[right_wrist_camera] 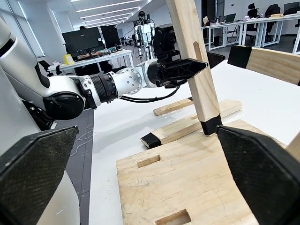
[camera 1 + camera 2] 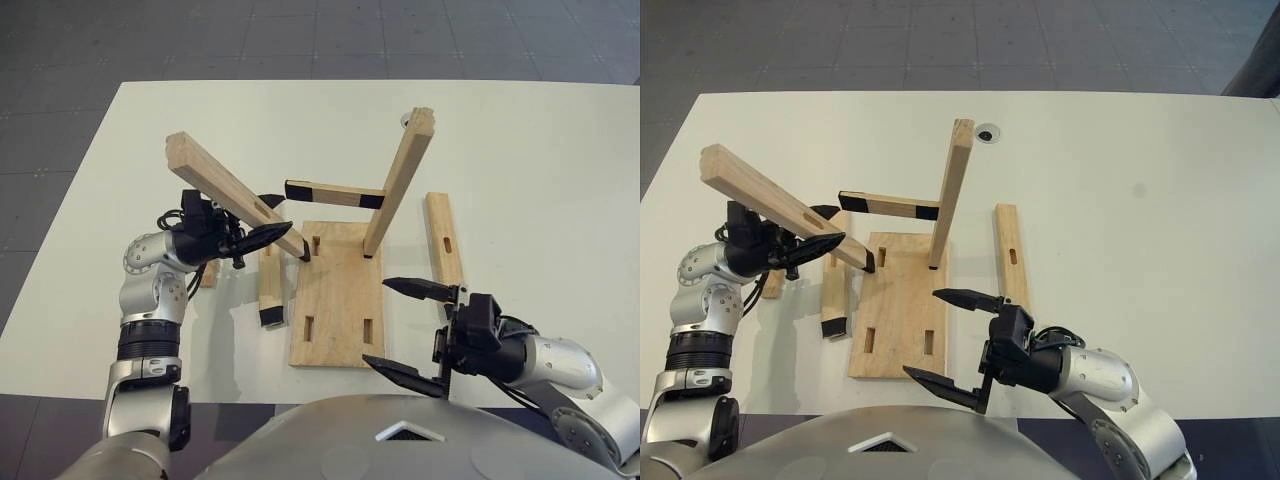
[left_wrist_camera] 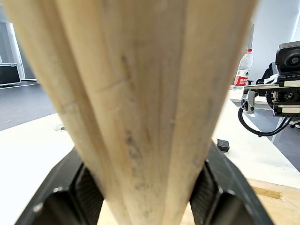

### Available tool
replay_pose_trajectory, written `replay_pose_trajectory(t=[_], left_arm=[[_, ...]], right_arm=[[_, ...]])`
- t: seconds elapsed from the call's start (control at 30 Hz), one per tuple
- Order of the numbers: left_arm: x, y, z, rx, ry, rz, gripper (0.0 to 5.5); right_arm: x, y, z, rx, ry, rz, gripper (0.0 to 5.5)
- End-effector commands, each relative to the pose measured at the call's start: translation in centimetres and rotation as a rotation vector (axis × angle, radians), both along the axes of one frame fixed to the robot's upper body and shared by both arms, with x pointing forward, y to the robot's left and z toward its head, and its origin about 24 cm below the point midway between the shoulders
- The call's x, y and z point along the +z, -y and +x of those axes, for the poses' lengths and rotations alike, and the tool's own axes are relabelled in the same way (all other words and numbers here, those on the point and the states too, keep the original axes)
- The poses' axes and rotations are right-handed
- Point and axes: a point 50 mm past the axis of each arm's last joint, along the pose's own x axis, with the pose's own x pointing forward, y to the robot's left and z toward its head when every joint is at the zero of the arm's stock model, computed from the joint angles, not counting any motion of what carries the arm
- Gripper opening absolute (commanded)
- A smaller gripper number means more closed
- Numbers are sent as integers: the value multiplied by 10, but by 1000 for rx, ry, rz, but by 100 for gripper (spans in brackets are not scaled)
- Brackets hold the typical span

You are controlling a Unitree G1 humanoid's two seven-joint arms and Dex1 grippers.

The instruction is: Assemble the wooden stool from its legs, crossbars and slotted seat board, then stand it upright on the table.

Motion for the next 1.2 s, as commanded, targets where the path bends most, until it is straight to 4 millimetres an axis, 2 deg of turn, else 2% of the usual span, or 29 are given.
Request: replay_pose_trajectory(t=[0.03, 0.37, 0.67, 0.93, 1.2], left_arm=[[0, 2, 11, -7, 19, 35, 210], [2, -2, 19, 21, 38, 61, 210], [-2, 11, 21, -40, 27, 38, 210], [-4, 16, 20, -93, 13, 44, 210], [-10, 11, 19, -154, -25, 120, 210]], right_arm=[[0, 0, 0, 16, 10, -23, 550], [1, 1, 1, 19, 16, -27, 550], [0, -1, 3, 32, 15, -23, 550], [0, -2, 3, 39, 15, -21, 550], [2, -1, 3, 37, 17, -14, 550]])
